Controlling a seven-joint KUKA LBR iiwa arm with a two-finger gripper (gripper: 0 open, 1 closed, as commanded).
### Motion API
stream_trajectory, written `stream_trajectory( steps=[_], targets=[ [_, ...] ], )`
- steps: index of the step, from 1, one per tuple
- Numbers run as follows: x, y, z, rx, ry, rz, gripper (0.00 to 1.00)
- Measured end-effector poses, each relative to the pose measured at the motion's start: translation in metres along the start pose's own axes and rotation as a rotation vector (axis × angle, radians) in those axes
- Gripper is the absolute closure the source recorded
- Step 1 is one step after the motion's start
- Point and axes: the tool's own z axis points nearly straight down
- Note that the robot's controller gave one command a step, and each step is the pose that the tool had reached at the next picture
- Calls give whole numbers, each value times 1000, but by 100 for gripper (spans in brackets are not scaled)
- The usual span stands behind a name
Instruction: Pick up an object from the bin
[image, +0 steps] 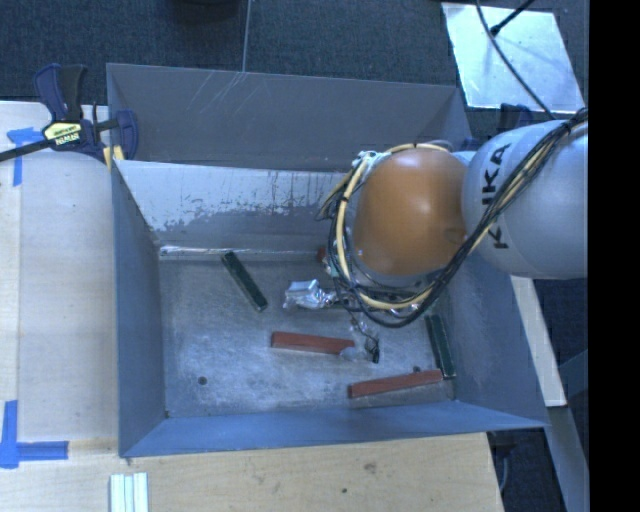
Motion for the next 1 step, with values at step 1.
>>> stream_trajectory(
  steps=[1],
  targets=[
    [22,3,41,-2,2,-13,0]
  ],
)
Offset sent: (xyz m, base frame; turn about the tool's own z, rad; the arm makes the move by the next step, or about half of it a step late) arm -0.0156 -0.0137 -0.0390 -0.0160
